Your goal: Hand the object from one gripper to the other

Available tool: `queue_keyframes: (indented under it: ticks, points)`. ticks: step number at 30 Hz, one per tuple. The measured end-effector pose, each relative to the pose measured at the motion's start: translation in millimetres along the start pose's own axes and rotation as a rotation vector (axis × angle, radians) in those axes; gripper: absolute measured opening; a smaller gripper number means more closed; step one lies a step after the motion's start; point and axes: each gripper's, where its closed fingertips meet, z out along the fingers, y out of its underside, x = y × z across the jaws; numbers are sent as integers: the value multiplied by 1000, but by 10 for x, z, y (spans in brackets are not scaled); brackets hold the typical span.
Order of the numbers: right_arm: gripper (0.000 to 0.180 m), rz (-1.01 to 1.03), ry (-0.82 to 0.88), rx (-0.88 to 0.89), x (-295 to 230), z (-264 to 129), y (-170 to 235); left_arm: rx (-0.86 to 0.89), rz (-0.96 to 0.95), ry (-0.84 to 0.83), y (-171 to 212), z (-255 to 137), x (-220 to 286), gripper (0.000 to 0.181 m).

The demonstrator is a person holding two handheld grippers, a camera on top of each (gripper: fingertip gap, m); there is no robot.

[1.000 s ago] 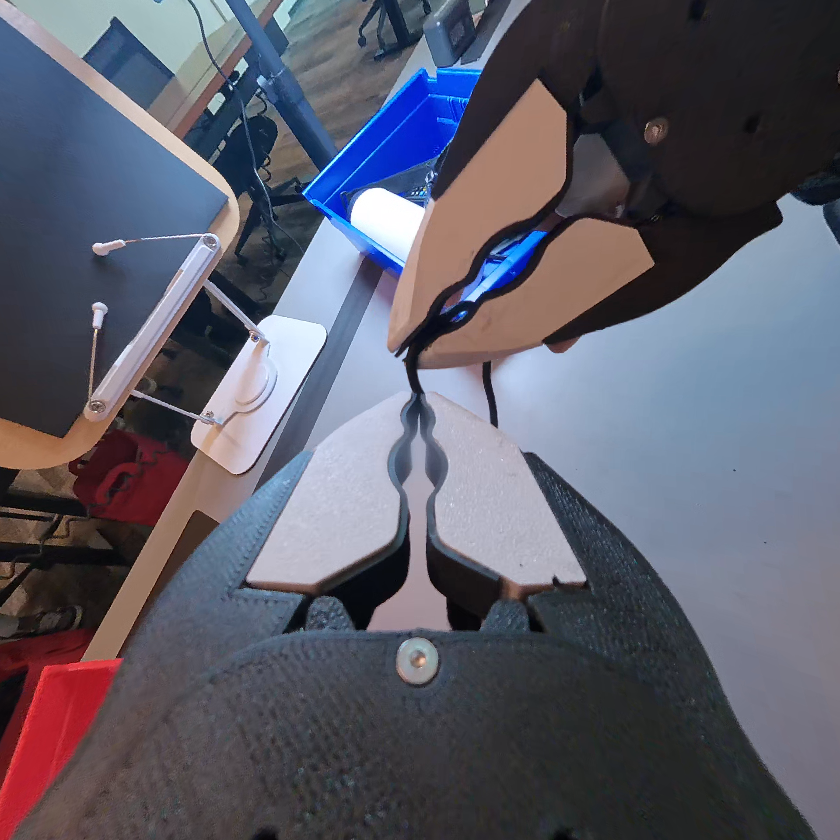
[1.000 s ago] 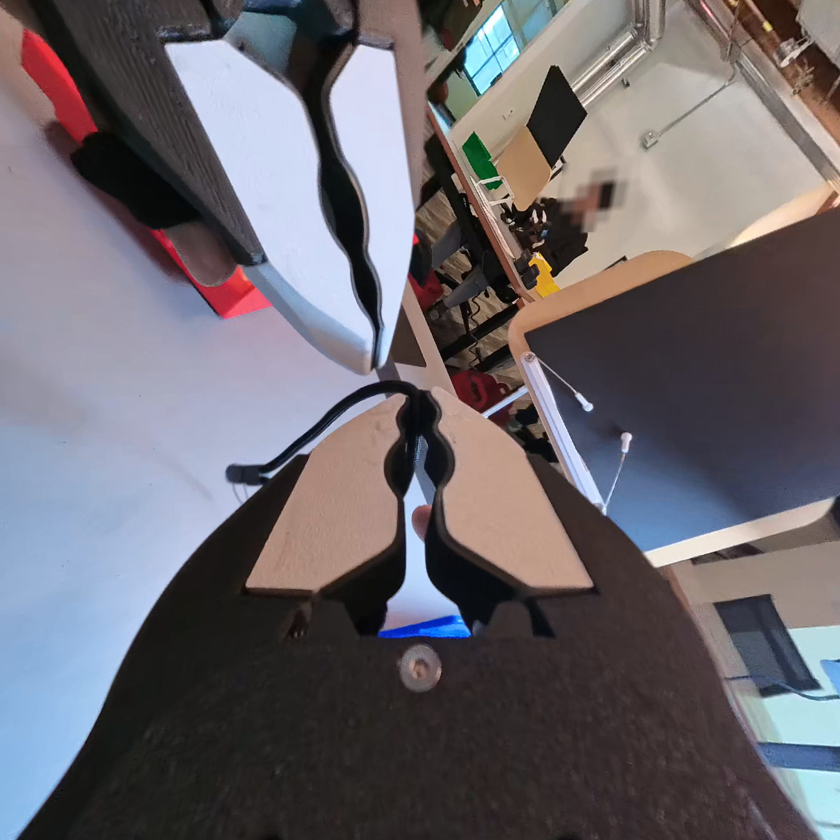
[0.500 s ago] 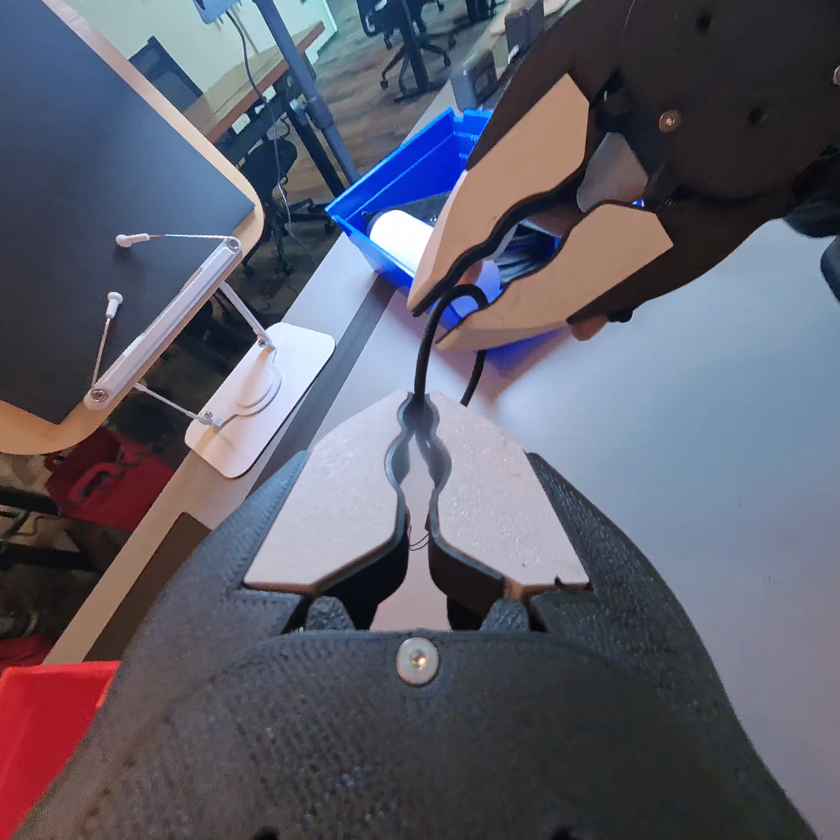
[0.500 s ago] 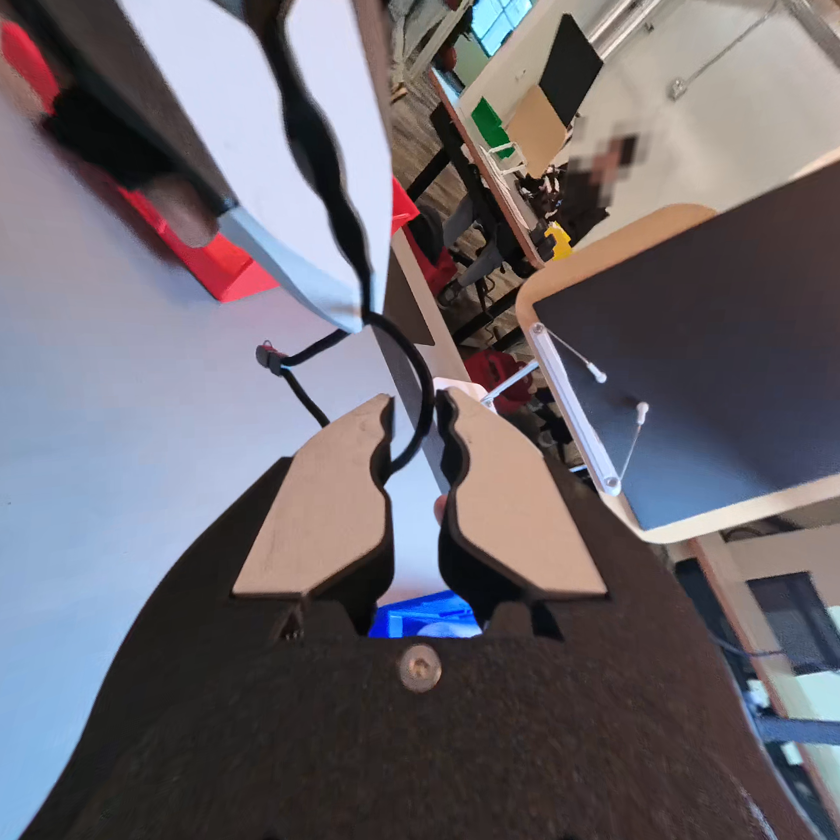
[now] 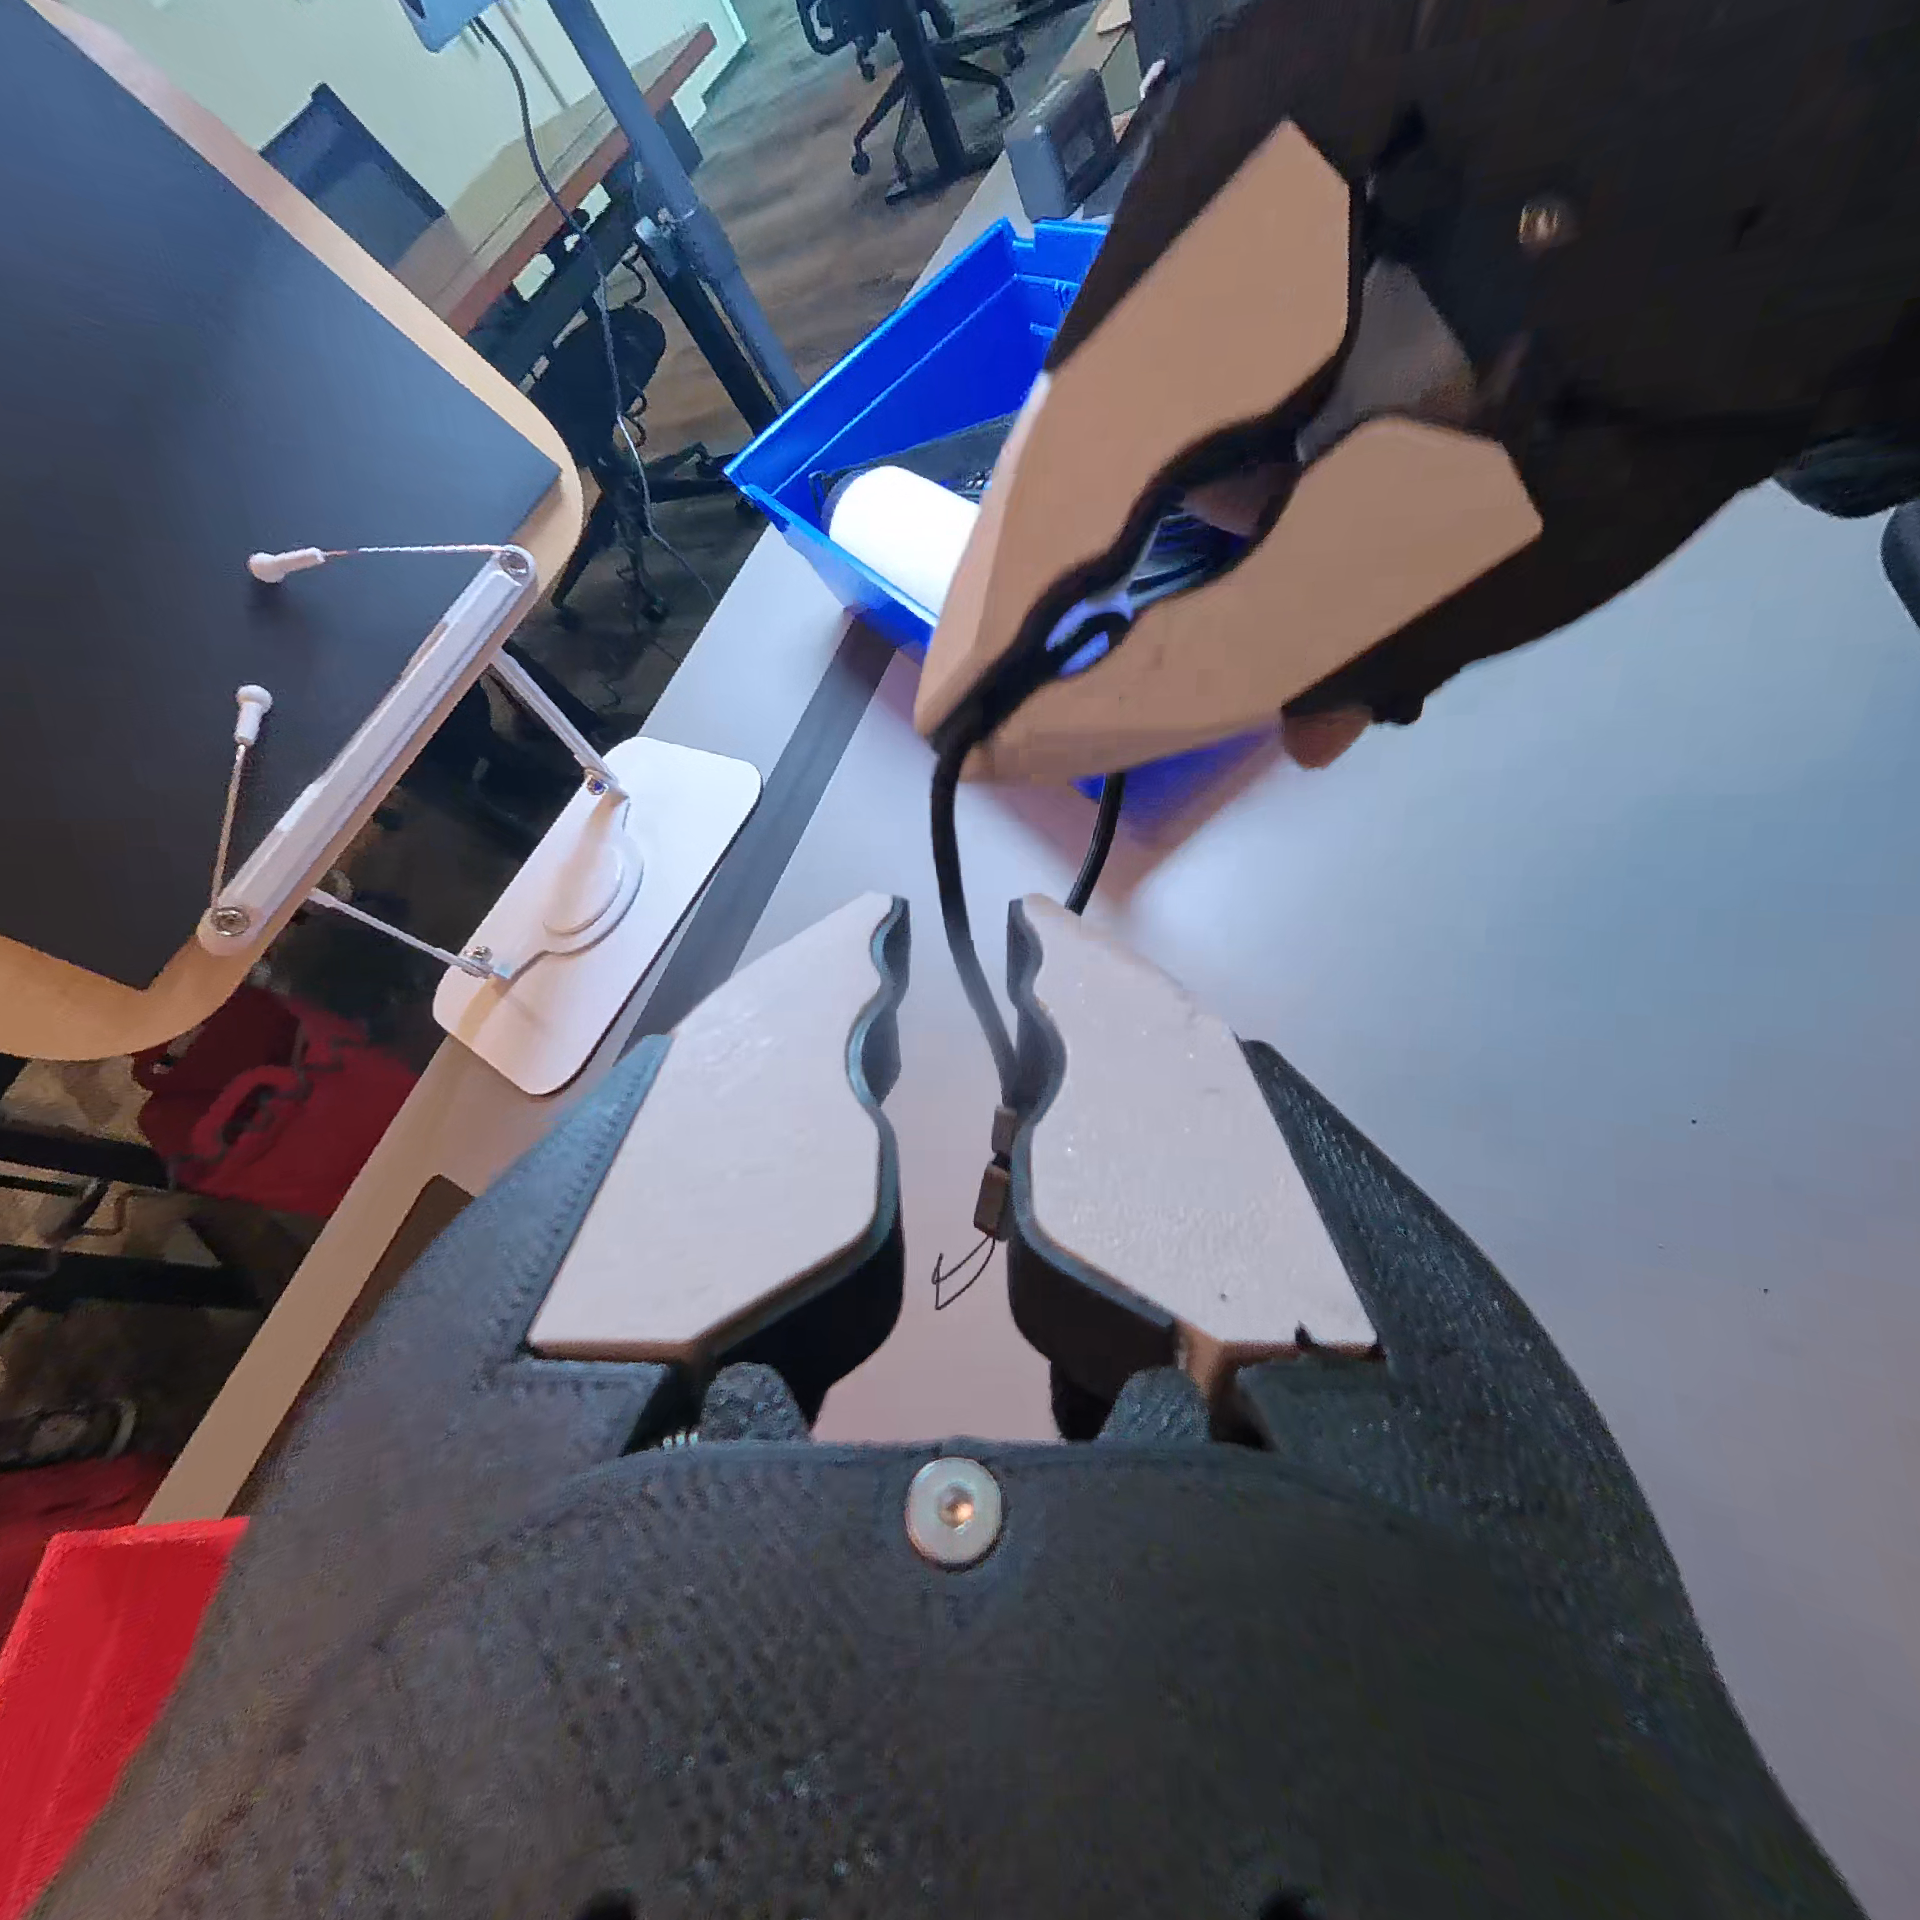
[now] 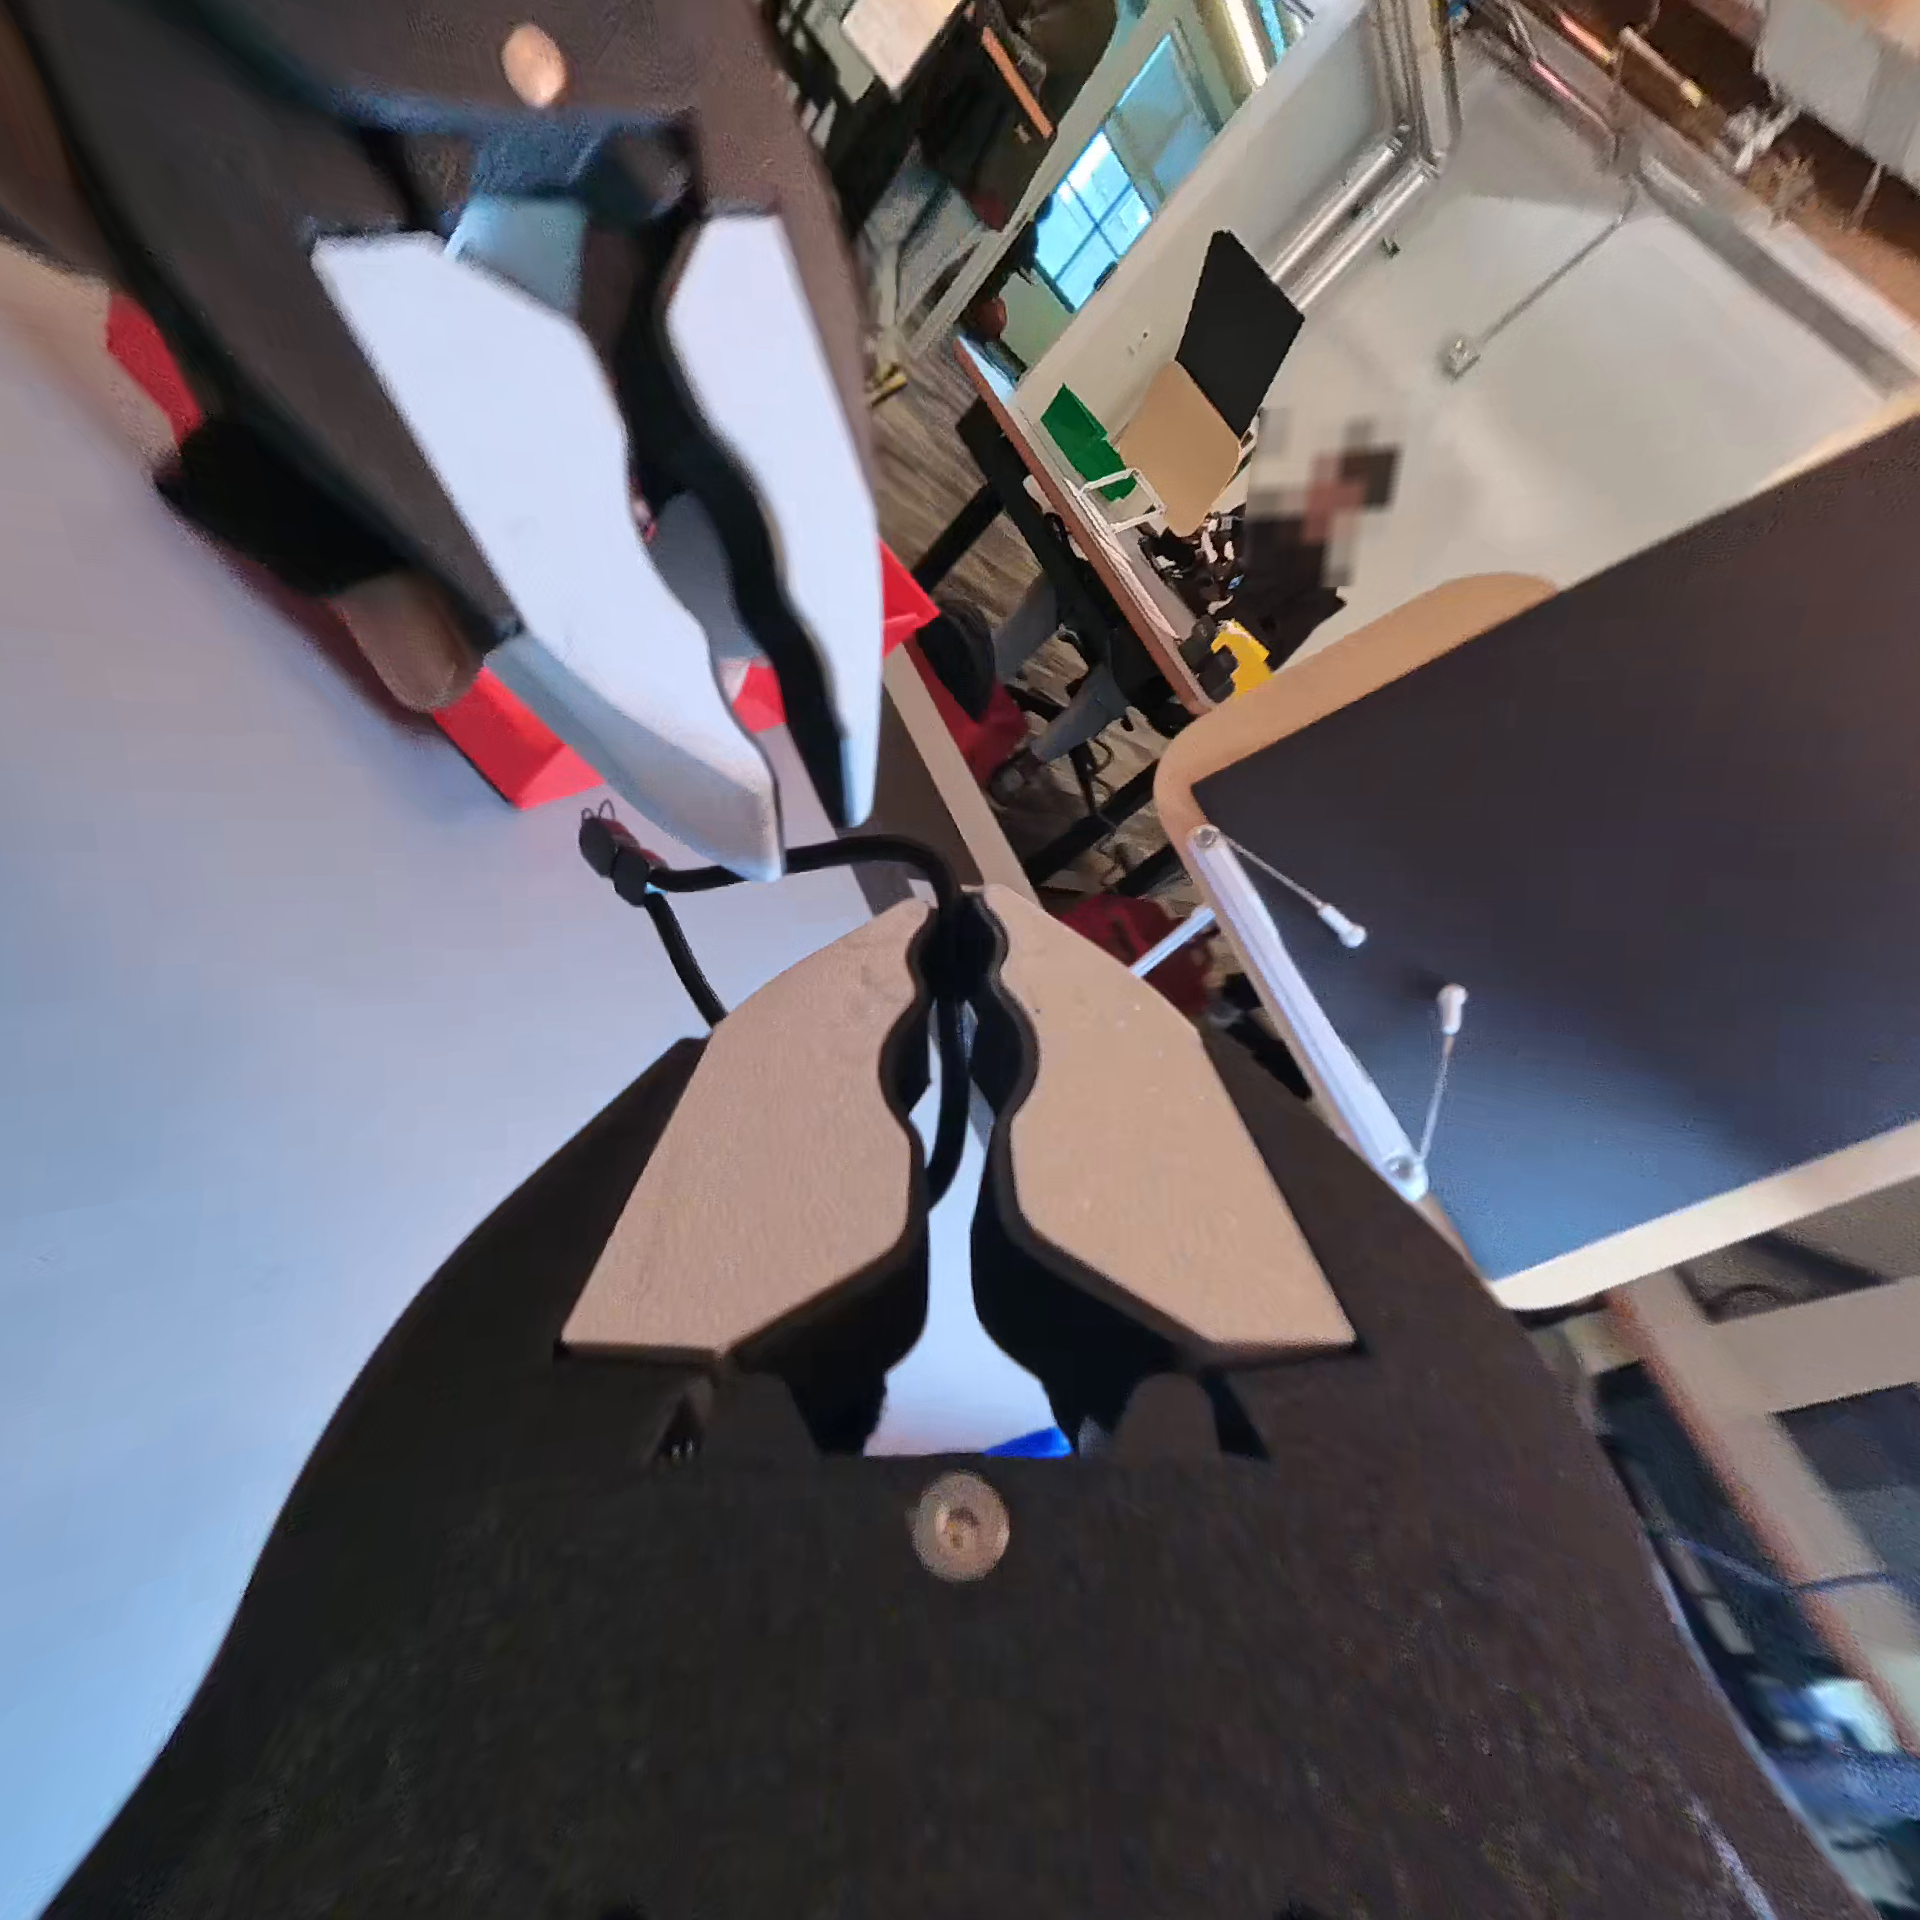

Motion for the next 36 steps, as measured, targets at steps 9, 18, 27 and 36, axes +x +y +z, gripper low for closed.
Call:
queue_keyframes:
  ticks: [9,18,27,36]
  points:
    - [3,265,-71,66,152,-101,-37,64,3,-19,-86,-81,-70,0]
    - [3,233,-79,19,86,-70,-24,15,9,-53,10,62,-76,3]
    - [27,-365,-43,-130,-336,111,113,-263,156,-53,300,75,47,3]
    - [3,-64,110,-2,205,-60,7,83,-91,-80,-70,-252,-333,27]
